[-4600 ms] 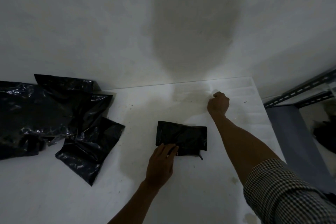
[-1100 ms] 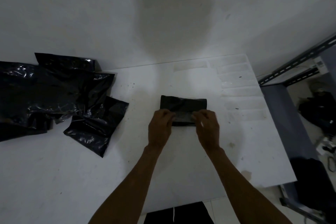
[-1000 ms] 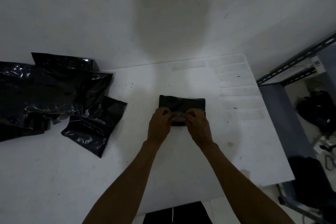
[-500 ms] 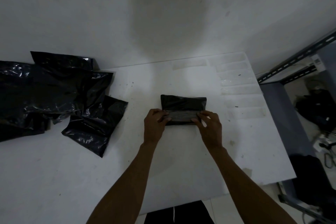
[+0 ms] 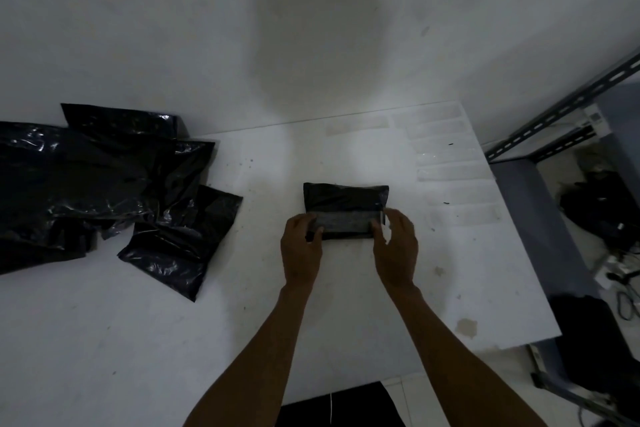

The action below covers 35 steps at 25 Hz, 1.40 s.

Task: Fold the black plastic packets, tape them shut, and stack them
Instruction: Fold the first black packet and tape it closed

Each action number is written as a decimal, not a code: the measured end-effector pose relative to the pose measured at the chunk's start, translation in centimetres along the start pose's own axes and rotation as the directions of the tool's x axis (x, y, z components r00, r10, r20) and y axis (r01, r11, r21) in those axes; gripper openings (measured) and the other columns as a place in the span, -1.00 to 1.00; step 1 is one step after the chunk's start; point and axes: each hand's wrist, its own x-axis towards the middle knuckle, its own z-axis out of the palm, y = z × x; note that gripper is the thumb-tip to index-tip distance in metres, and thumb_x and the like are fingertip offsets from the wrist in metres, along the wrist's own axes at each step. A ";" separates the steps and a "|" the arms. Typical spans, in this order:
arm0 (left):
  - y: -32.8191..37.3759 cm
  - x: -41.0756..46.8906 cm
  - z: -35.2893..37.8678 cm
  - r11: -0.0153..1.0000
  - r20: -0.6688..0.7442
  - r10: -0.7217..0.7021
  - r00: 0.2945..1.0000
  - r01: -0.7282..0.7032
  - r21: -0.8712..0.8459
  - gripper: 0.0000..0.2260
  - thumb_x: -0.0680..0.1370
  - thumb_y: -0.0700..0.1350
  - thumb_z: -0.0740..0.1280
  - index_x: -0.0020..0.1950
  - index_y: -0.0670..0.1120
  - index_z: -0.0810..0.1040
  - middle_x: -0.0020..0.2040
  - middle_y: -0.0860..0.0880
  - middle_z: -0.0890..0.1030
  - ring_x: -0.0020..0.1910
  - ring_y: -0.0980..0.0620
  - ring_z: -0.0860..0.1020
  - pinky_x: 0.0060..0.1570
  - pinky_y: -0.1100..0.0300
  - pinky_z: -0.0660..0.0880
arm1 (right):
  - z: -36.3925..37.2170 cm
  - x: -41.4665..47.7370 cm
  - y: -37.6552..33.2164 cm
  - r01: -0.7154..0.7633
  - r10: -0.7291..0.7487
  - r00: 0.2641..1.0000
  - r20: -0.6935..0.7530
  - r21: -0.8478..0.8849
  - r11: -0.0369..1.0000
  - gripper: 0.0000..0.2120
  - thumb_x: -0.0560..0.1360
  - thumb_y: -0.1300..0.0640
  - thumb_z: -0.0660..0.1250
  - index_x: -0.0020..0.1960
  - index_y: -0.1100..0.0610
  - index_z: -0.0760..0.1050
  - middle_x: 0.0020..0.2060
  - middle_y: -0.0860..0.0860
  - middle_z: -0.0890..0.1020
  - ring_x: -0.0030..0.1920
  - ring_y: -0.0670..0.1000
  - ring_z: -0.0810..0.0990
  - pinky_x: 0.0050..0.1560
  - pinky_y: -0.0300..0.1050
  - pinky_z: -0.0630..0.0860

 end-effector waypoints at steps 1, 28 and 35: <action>0.0 -0.1 0.1 1.000 0.001 -0.009 1.000 0.009 -0.011 -0.73 0.49 -0.29 0.46 0.18 -0.24 0.59 0.10 -0.18 0.60 0.06 -0.07 0.57 0.15 0.50 0.38 | 0.6 -0.1 0.0 -0.026 0.025 0.999 0.026 0.042 0.999 -0.64 0.57 0.11 0.36 0.31 0.24 0.50 0.17 0.14 0.61 0.17 0.07 0.57 0.18 -0.03 0.56; -2.9 -0.2 -2.2 0.733 0.601 0.257 0.757 -0.558 0.389 -0.41 0.67 0.07 0.10 0.61 -0.11 -0.02 0.62 -0.11 -0.06 0.59 -0.07 -0.08 0.50 -0.04 0.21 | 0.6 -1.7 1.0 0.571 -0.349 0.770 0.534 -0.333 0.750 -0.50 0.67 0.02 0.01 0.56 0.17 0.16 0.57 0.11 0.10 0.58 0.08 0.00 0.55 0.08 0.02; -2.6 0.0 -2.6 0.722 0.577 0.246 0.779 -0.545 0.426 -0.40 0.66 0.14 0.09 0.62 -0.08 0.00 0.62 -0.09 -0.04 0.59 -0.05 -0.05 0.52 -0.04 0.15 | -1.1 -0.9 1.5 0.564 -0.338 0.780 0.527 -0.356 0.745 -0.49 0.68 -0.03 -0.01 0.59 0.07 0.06 0.58 0.06 0.03 0.59 0.04 -0.05 0.55 0.10 0.02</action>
